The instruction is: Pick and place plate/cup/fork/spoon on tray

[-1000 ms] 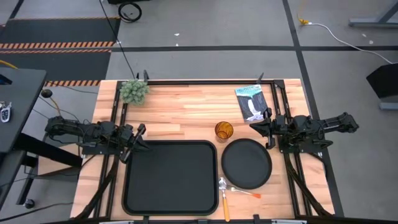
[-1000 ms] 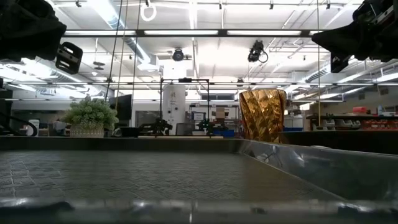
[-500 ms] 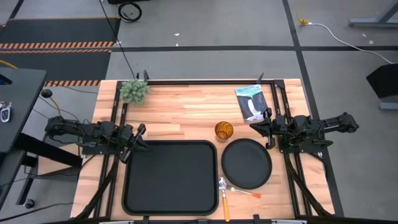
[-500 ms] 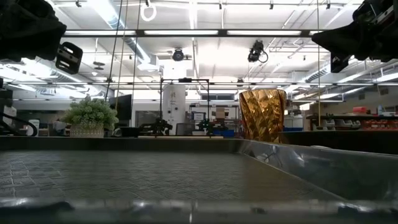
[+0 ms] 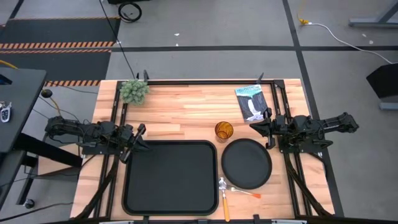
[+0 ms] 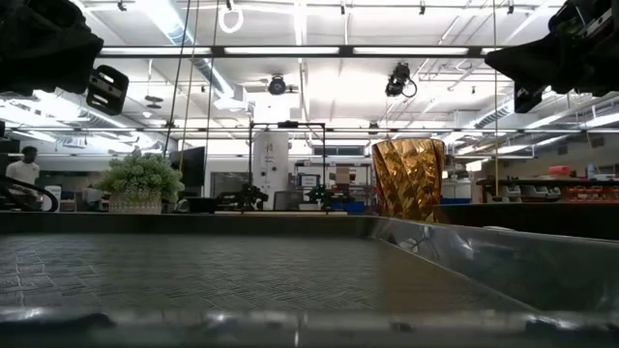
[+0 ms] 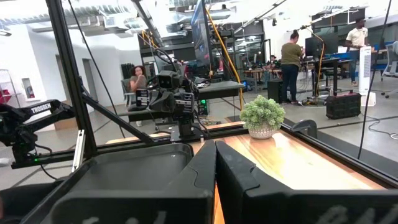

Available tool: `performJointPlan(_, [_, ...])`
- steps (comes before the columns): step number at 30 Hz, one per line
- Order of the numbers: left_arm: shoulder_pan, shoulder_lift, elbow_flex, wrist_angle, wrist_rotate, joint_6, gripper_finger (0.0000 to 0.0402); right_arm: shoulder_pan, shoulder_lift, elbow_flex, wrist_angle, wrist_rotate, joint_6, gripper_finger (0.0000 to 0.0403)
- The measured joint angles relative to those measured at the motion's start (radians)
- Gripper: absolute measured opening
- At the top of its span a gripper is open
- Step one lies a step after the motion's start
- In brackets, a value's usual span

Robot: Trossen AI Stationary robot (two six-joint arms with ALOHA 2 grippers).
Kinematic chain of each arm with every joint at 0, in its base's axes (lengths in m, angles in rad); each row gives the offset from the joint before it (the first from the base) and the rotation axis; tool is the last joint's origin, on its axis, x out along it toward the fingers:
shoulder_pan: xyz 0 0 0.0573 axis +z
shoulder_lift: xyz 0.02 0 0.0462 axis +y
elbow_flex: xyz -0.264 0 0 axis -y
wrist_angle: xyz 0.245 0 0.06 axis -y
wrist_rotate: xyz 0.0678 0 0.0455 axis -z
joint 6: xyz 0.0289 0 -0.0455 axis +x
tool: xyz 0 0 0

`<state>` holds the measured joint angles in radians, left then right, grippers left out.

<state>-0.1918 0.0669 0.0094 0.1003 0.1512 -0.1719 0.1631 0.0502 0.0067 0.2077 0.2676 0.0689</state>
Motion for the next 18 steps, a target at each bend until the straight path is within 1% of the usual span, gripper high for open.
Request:
performJointPlan(2, [0.0,0.0,0.0,0.008,0.0,-0.01,0.0025,0.0,0.0,0.0,0.0,0.0,0.0,0.0016])
performJointPlan(4, [-0.002,0.0,0.0,0.036,-0.012,-0.093,0.0025,0.0,0.0,0.0,0.0,0.0,0.0,0.0016])
performJointPlan(6, [-0.003,0.005,0.0,0.097,-0.093,-0.149,0.0025,0.0,0.0,0.0,0.0,0.0,0.0,0.0016])
performJointPlan(9, [-0.002,0.006,0.0,0.152,-0.234,-0.18,0.0025,0.0,0.0,0.0,0.0,0.0,0.0,0.0016])
performJointPlan(14, [-0.002,0.006,0.0,0.235,-0.456,-0.18,0.0025,0.0,0.0,0.0,0.0,0.0,0.0,0.0016])
performJointPlan(18, [-0.002,0.036,0.0,0.323,-0.585,-0.175,0.0025,0.0,0.0,0.0,0.0,0.0,0.0,0.0016])
